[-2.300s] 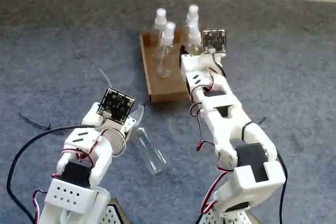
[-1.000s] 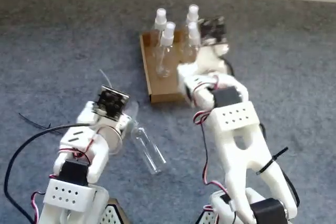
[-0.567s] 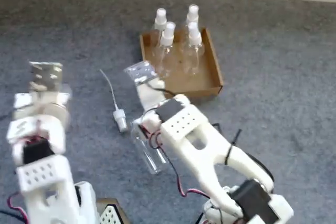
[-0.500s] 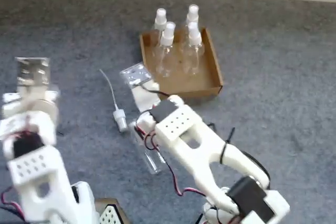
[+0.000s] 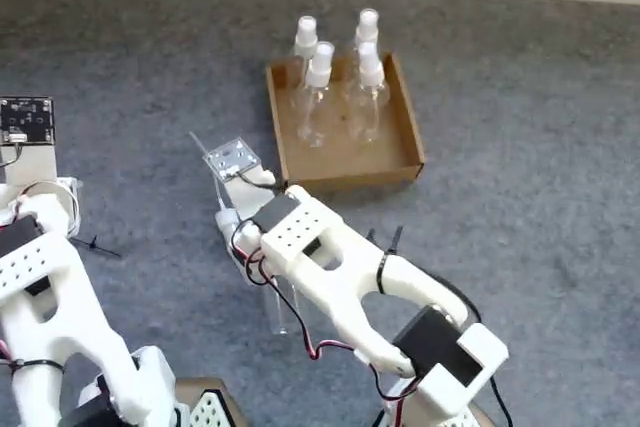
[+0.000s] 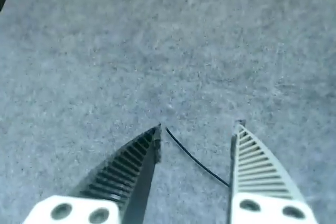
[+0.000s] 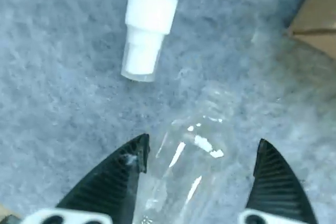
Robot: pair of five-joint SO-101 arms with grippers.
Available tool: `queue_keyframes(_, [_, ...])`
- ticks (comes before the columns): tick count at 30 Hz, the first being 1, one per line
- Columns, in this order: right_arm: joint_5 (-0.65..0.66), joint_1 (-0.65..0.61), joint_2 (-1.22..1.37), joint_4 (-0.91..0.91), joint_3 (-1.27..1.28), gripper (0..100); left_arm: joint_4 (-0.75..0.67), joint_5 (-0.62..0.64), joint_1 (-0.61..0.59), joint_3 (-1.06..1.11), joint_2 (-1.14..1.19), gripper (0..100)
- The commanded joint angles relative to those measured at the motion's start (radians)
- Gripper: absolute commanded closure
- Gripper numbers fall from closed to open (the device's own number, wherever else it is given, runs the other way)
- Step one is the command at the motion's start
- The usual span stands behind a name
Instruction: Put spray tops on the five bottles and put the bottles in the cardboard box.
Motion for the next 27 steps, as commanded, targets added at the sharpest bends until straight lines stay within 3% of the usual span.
queue_keyframes(1, [-0.098,-0.004,-0.008,-0.038,-0.044,80.6,-0.032,-0.006,-0.010,-0.048,0.001,80])
queue_keyframes(6, [-0.118,0.031,-0.013,-0.036,-0.044,99.5,-0.031,-0.006,-0.010,-0.044,0.008,80])
queue_keyframes(11, [-0.107,0.153,-0.021,0.171,-0.054,99.4,-0.025,-0.006,0.008,-0.038,0.008,81])
queue_keyframes(14, [0.031,0.243,-0.102,0.315,-0.157,99.4,-0.025,-0.009,0.047,0.013,0.001,81])
queue_keyframes(16, [0.123,0.306,-0.189,0.384,-0.219,99.4,-0.011,-0.075,0.081,0.027,0.001,81])
queue_keyframes(21, [0.322,0.582,-0.375,0.483,-0.234,99.4,0.207,-0.203,0.228,-0.045,0.008,81])
queue_keyframes(27, [0.577,0.970,-0.288,0.467,-0.231,99.4,0.512,-0.476,0.492,-0.217,0.010,80])
